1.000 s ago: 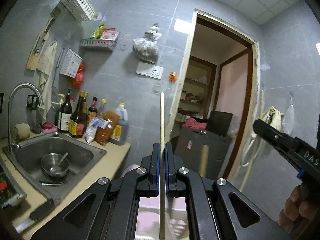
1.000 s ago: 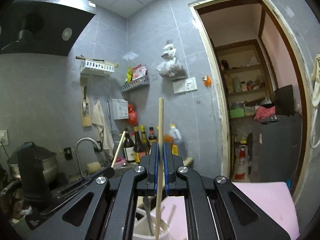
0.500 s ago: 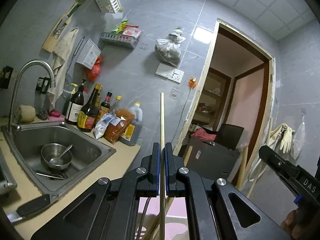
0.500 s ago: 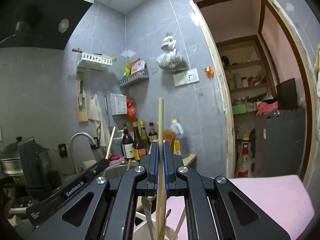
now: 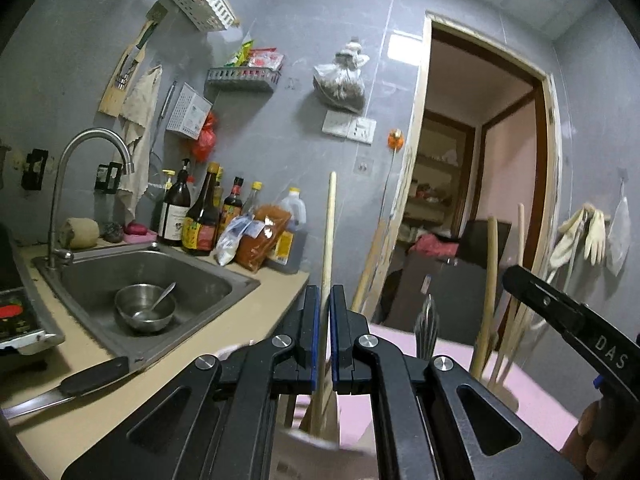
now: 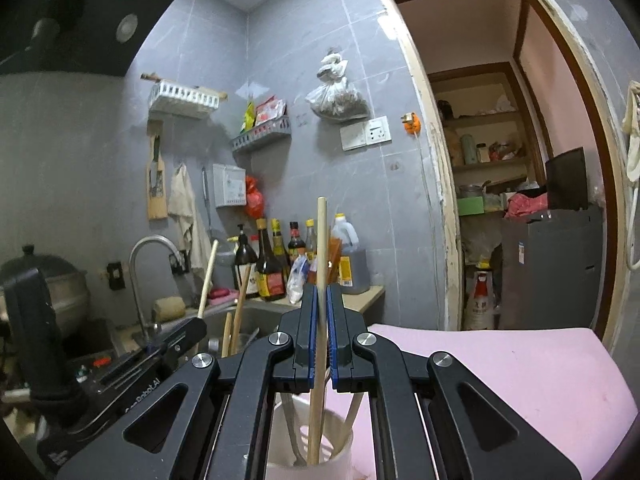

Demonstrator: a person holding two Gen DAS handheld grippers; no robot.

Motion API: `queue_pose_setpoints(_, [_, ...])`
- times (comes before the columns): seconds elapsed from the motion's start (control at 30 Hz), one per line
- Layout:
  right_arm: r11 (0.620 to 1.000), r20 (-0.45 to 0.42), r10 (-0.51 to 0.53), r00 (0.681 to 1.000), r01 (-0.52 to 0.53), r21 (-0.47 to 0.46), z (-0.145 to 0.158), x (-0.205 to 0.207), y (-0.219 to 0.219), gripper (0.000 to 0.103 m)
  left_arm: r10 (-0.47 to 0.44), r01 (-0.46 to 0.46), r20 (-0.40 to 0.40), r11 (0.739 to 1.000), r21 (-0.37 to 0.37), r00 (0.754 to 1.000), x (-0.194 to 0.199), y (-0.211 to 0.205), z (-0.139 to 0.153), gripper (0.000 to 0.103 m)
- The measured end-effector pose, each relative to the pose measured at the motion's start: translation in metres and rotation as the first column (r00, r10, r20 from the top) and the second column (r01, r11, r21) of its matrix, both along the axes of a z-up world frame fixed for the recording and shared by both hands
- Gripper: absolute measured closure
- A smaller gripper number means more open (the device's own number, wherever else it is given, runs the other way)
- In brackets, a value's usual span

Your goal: Organize utensils

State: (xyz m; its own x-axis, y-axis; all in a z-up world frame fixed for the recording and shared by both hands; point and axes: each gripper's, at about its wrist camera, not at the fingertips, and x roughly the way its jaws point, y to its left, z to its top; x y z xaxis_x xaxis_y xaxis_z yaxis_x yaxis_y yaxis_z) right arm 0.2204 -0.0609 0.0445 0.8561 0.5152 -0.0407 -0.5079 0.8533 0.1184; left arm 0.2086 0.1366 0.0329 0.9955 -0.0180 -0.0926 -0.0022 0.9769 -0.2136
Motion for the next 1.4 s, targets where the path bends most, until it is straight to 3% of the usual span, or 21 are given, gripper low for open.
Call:
queue_pose_setpoints(0.3, [0.999, -0.06, 0.026, 0.998, -0.028, -0.028, -0.009, -0.004, -0.001, 0.098, -0.061, 0.059, -0.112, 0.998, -0.023, 0.992, -0.005, -0.002, -0.014, 0.098])
queue_pose_setpoints(0.47, [0.999, -0.059, 0.028, 0.998, -0.03, -0.033, -0.009, -0.011, -0.006, 0.087, -0.076, 0.073, -0.113, 0.997, -0.028, 0.991, -0.019, -0.006, -0.006, 0.076])
queue_pose_setpoints(0.87, [0.998, -0.05, -0.054, 0.997, 0.053, -0.031, 0.007, -0.038, -0.054, 0.077, -0.105, 0.114, -0.155, 0.992, 0.054, 0.982, -0.035, -0.042, 0.02, 0.058])
queue_pose_setpoints(0.93, [0.997, -0.059, -0.075, 0.995, 0.073, -0.036, 0.008, -0.042, -0.065, 0.075, -0.122, 0.132, -0.16, 0.99, 0.05, 0.98, -0.039, -0.047, 0.021, 0.05])
queue_pose_setpoints(1.07, [0.992, -0.065, -0.126, 0.99, 0.123, -0.037, 0.008, -0.055, -0.088, 0.065, -0.147, 0.156, -0.163, 0.987, 0.045, 0.976, -0.049, -0.055, 0.022, 0.046])
queue_pose_setpoints(1.27, [0.983, -0.085, -0.181, 0.98, 0.178, -0.044, 0.008, -0.078, -0.116, 0.053, -0.16, 0.171, -0.172, 0.984, 0.048, 0.972, -0.068, -0.067, 0.023, 0.026])
queue_pose_setpoints(1.4, [0.979, -0.1, -0.202, 0.974, 0.198, -0.048, 0.006, -0.095, -0.128, 0.034, -0.168, 0.181, -0.189, 0.982, 0.051, 0.967, -0.081, -0.074, 0.022, 0.016])
